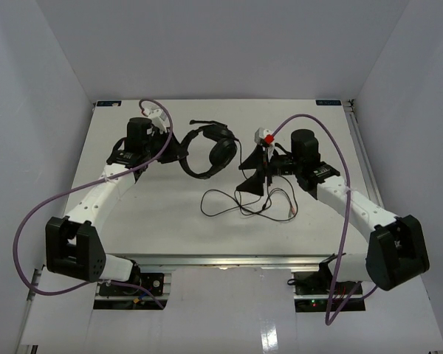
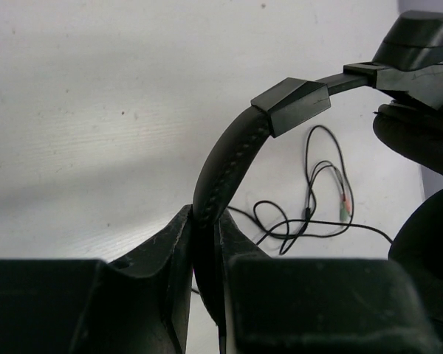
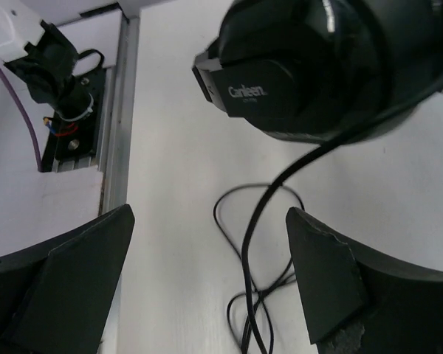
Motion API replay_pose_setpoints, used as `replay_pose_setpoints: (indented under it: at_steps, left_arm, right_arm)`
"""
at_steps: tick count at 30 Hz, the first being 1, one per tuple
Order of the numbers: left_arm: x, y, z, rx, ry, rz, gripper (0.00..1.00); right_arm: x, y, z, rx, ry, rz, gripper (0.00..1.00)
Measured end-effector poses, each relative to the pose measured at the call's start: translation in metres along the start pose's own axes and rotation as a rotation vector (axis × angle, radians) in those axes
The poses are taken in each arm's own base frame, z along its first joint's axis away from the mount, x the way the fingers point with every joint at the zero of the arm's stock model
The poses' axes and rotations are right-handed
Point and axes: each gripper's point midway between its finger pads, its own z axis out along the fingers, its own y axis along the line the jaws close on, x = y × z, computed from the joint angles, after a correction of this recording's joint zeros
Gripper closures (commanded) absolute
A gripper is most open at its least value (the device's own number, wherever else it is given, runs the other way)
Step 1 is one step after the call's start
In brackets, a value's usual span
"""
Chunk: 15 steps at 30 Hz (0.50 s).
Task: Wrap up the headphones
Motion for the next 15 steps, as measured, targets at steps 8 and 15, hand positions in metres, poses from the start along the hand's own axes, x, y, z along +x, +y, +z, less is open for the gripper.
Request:
replay_pose_setpoints:
  at_steps: [8,15]
  left_arm:
    - [-0.023,-0.021,-0.019,0.038,-0.084,-0.047,1.0]
    - [-0.052,-0.039,-0.041,0.057,-0.196,-0.132,1.0]
  right_arm:
    - [0.044,0.002,0.037,-0.214,-0.023,0.028,0.02]
    - [0.076,0.069,0.04,-0.454,-0.012,-0.058,0.55]
